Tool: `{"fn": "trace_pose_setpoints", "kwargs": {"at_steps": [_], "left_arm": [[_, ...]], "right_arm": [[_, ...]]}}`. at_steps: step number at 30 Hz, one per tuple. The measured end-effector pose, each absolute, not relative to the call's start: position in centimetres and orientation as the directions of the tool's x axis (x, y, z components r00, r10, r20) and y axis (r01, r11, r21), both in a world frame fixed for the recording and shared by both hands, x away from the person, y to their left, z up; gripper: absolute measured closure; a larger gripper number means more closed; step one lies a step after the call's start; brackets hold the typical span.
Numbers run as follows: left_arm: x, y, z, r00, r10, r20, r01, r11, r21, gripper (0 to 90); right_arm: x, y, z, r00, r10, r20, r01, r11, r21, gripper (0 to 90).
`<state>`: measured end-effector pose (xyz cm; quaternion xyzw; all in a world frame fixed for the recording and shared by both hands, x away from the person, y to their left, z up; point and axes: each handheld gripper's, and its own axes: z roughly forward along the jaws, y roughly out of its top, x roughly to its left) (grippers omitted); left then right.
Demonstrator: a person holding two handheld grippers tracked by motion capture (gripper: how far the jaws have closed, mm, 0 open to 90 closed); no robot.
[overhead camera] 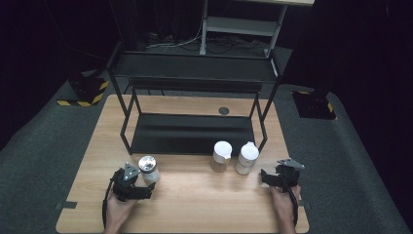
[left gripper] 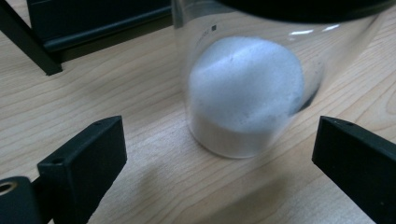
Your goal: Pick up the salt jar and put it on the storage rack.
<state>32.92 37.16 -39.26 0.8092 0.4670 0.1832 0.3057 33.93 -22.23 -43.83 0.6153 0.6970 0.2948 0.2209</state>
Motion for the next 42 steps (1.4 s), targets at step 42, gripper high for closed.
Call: {"fn": "trace_pose_setpoints", "kwargs": {"at_steps": [42], "left_arm": [[34.5, 34.8, -39.4, 0.471, 0.882, 0.01, 0.623, -0.34, 0.705, 7.5]], "right_arm": [[33.9, -22.2, -43.8, -0.144, 0.988, 0.054, 0.727, 0.069, 0.683, 6.5]]}}
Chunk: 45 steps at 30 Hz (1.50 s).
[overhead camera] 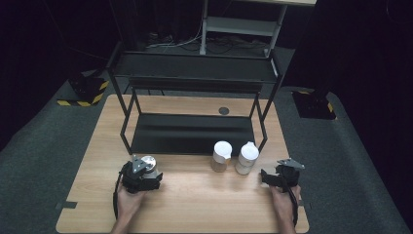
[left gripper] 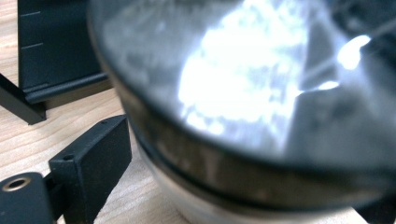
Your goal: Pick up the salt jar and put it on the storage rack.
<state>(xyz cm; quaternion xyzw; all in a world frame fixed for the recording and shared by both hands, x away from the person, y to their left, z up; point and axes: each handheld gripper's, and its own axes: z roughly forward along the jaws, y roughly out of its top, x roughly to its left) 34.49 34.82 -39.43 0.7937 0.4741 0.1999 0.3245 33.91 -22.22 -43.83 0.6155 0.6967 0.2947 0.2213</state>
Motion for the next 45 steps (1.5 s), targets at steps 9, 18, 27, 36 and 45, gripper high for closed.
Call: {"fn": "trace_pose_setpoints", "kwargs": {"at_steps": [9, 18, 27, 36, 45], "left_arm": [[34.8, 34.5, -39.4, 0.469, 0.883, 0.013, 0.623, -0.341, 0.704, 8.9], [35.0, 34.1, -39.5, 0.47, 0.883, 0.015, 0.623, -0.343, 0.703, 9.8], [35.0, 34.0, -39.6, 0.469, 0.883, 0.019, 0.62, -0.344, 0.705, 12.2], [35.0, 33.8, -39.6, 0.472, 0.881, 0.03, 0.613, -0.352, 0.708, 15.4], [34.9, 33.6, -39.7, 0.473, 0.88, 0.035, 0.608, -0.355, 0.71, 17.9]], "right_arm": [[33.9, -22.2, -43.8, -0.144, 0.988, 0.055, 0.727, 0.069, 0.683, 6.6], [33.9, -22.2, -43.8, -0.144, 0.988, 0.054, 0.727, 0.069, 0.683, 6.6], [33.9, -22.2, -43.8, -0.145, 0.988, 0.054, 0.727, 0.069, 0.683, 6.6], [33.9, -22.2, -43.8, -0.145, 0.988, 0.054, 0.727, 0.069, 0.683, 6.6], [33.9, -22.2, -43.8, -0.144, 0.988, 0.054, 0.727, 0.069, 0.683, 6.6]]}}
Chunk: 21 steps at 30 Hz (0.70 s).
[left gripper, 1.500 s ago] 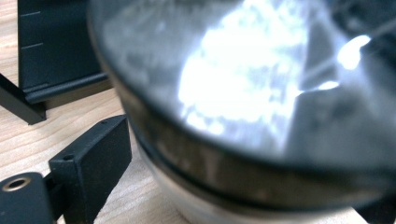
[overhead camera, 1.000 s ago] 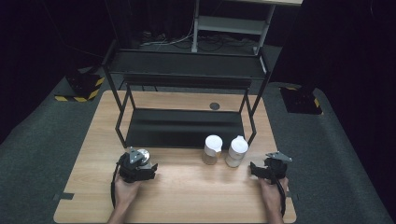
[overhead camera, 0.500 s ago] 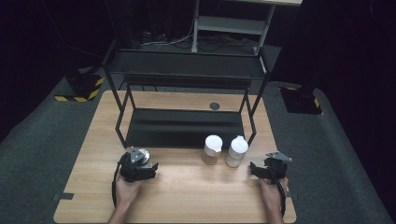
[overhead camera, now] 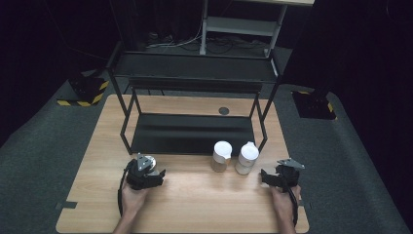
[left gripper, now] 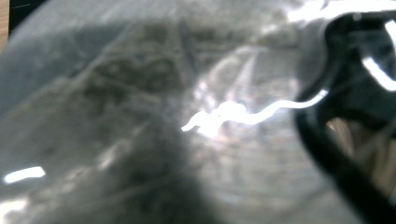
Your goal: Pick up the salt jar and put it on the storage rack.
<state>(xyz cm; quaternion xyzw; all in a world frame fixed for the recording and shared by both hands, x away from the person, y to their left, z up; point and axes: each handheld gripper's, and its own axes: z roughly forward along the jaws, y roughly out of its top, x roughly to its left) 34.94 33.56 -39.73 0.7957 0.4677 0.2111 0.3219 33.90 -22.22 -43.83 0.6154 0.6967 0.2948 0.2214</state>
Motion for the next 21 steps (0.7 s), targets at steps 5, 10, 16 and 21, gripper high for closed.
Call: {"fn": "trace_pose_setpoints", "kwargs": {"at_steps": [5, 10, 16, 21], "left_arm": [[34.8, 33.49, -39.78, 0.471, 0.882, 0.039, 0.606, -0.355, 0.712, 19.5], [34.65, 33.49, -39.86, 0.468, 0.883, 0.042, 0.604, -0.354, 0.714, 20.9], [34.54, 33.49, -39.94, 0.469, 0.882, 0.044, 0.602, -0.356, 0.715, 22.8], [34.49, 33.44, -39.96, 0.469, 0.882, 0.046, 0.6, -0.356, 0.717, 23.9]], "right_arm": [[33.9, -22.21, -43.83, -0.144, 0.988, 0.054, 0.727, 0.069, 0.683, 6.7], [33.89, -22.2, -43.83, -0.145, 0.988, 0.053, 0.726, 0.069, 0.684, 6.8], [33.88, -22.2, -43.84, -0.145, 0.988, 0.053, 0.726, 0.07, 0.684, 6.8], [33.88, -22.2, -43.83, -0.145, 0.988, 0.053, 0.726, 0.07, 0.684, 6.9]]}}
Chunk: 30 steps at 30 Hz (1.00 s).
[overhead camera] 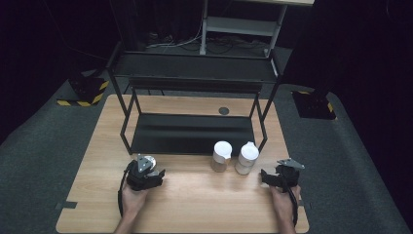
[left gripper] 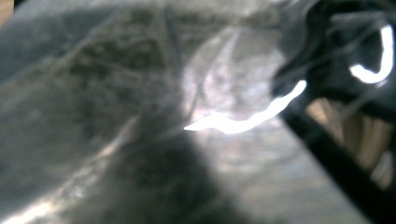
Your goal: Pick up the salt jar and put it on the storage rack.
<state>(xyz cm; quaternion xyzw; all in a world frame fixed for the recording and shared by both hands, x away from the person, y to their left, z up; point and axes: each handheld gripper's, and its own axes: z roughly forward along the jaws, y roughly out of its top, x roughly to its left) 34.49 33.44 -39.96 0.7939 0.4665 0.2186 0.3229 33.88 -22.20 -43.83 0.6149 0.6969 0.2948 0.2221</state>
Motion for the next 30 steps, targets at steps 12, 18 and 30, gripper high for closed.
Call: {"fn": "trace_pose_setpoints", "kwargs": {"at_steps": [12, 18, 30], "left_arm": [[34.33, 33.48, -40.04, 0.463, 0.885, 0.053, 0.596, -0.355, 0.721, 27.3], [34.28, 33.53, -40.06, 0.461, 0.886, 0.057, 0.595, -0.356, 0.72, 30.0], [34.25, 33.57, -40.13, 0.459, 0.887, 0.054, 0.595, -0.352, 0.723, 30.5]], "right_arm": [[33.88, -22.2, -43.84, -0.145, 0.988, 0.053, 0.726, 0.07, 0.684, 6.9], [33.86, -22.19, -43.84, -0.144, 0.988, 0.053, 0.726, 0.069, 0.684, 7.1], [33.86, -22.19, -43.84, -0.144, 0.988, 0.053, 0.726, 0.069, 0.684, 7.2]]}}
